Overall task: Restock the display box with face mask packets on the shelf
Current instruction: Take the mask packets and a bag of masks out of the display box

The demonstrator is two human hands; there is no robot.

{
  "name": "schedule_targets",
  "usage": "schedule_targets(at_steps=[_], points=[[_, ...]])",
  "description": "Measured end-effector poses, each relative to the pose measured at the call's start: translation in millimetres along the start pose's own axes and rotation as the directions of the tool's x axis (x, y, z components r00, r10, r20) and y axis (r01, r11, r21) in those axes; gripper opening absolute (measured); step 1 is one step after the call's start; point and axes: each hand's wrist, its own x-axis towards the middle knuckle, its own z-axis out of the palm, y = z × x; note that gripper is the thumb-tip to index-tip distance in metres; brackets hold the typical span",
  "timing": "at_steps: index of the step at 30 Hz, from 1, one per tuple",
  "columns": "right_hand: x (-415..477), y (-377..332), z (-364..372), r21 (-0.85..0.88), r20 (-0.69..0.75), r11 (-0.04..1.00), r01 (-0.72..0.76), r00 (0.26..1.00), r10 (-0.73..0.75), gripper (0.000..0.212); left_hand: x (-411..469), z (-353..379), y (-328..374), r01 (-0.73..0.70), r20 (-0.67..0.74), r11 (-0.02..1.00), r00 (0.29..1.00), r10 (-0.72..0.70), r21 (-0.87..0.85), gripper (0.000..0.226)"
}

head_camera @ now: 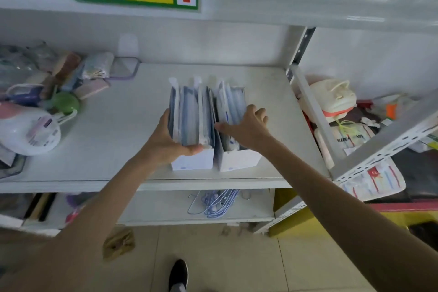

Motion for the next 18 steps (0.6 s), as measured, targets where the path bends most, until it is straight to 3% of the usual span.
schedule_targets(at_steps=[2, 4, 6, 8, 11, 13, 18], points=[[-3.2, -6.3, 2.7, 0.026, 0.047, 0.999, 0.019, 0.999, -0.020, 0.095, -4.3, -7.5, -3.3, 0.025, -0.018, 0.998, 1.000, -0.025, 0.052, 0.118], [-5.0, -8.3, 0.5, 0.094, 0.052, 0.995, 0.044, 0.997, -0.049, 0.076, -8.0, -8.5, -4.1, -0.034, -0.093, 0.960, 0.994, 0.062, 0.278, 0.134], [-5.7, -5.2, -5.6, 0.133, -0.040, 0.983, 0.126, 0.992, -0.122, 0.042, -14.8, -4.7, 1.4, -0.253, -0.069, 0.822, 0.941, 0.332, 0.511, 0.130], [-5.3, -1.5, -11.9, 0.045, -0.081, 0.983, 0.176, 0.982, -0.172, 0.029, -18.3, 0.9, 16.9, -0.462, 0.082, 0.660, 0.849, 0.521, 0.592, 0.113], [-0.1, -0.6, -11.5, -0.151, 0.004, 0.968, 0.201, 0.979, -0.203, 0.041, -8.6, 15.9, 32.6, -0.574, 0.313, 0.479, 0.795, 0.520, 0.664, 0.096], [7.6, -1.8, -8.6, -0.197, 0.021, 0.955, 0.224, 0.974, -0.224, 0.044, -3.0, 28.0, 33.7, -0.582, 0.391, 0.406, 0.796, 0.463, 0.705, 0.095], [7.1, -0.2, -17.6, -0.211, 0.059, 0.963, 0.167, 0.986, -0.158, 0.048, -0.6, 31.6, 10.7, -0.511, 0.353, 0.389, 0.841, 0.410, 0.767, 0.091]])
